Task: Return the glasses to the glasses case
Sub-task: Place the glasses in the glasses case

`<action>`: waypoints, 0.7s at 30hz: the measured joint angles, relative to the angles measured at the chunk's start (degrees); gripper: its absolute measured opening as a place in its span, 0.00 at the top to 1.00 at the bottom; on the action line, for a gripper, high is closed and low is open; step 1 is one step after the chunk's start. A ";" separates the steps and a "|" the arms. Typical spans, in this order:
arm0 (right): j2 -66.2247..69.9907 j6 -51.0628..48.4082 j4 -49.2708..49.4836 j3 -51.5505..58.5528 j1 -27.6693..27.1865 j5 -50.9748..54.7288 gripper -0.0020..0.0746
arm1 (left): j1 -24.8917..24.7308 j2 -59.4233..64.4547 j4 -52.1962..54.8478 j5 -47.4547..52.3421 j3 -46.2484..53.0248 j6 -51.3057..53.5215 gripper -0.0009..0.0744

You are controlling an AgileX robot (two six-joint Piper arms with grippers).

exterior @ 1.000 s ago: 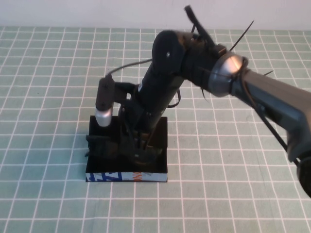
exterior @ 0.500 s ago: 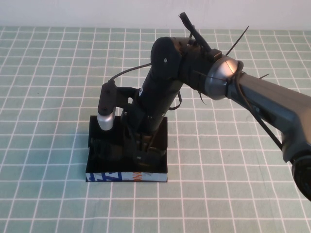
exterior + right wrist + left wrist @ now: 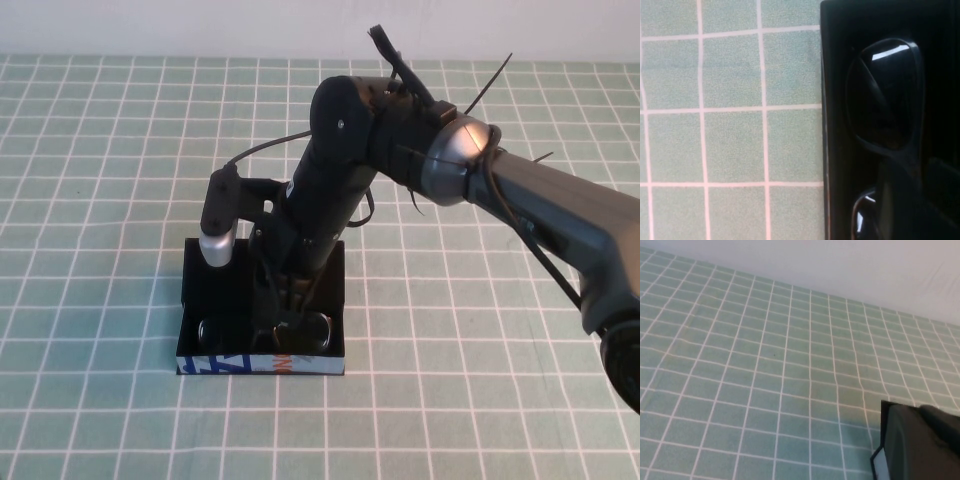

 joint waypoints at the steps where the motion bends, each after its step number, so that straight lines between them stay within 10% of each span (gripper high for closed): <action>1: 0.00 0.00 0.00 0.00 0.00 0.00 0.84 | 0.00 0.00 -0.82 0.73 0.00 0.65 0.99; 12: -1.27 11.89 -0.65 -6.92 -0.25 0.00 0.98 | 0.00 8.83 -23.53 11.47 0.00 40.70 0.99; 21: -1.66 23.87 -2.34 -10.12 -2.33 -1.17 0.99 | -4.79 20.69 -26.80 8.85 0.00 46.82 0.99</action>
